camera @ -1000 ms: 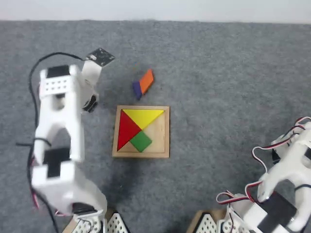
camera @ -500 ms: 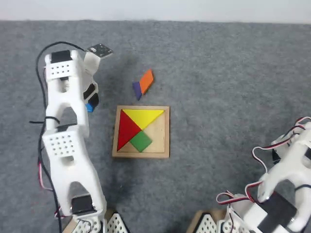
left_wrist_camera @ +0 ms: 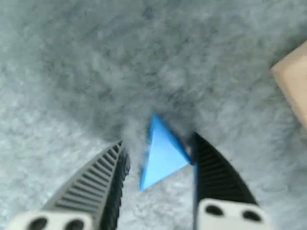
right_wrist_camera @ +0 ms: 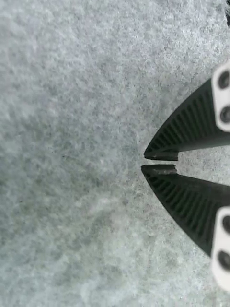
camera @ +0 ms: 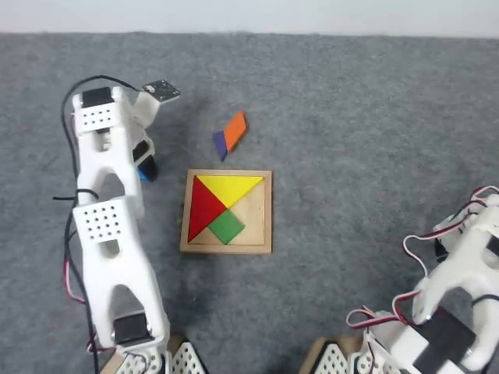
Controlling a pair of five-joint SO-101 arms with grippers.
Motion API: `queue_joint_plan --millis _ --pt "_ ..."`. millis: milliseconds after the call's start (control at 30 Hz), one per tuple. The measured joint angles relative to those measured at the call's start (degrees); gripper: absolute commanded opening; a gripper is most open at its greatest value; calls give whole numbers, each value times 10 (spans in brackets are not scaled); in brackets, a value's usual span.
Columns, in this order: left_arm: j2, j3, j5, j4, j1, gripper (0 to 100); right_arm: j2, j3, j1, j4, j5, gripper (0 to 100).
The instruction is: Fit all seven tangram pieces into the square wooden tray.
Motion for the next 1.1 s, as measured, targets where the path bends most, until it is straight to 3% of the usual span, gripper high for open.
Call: queue_joint_plan --millis 233,833,1100 --pt "0 13 -28 -1 -4 250 0 0 -1 0 0 32" --pt "-11 50 -33 6 -4 108 0 0 -2 0 0 32" --pt "-65 141 -37 0 -5 80 0 0 -2 0 0 32"
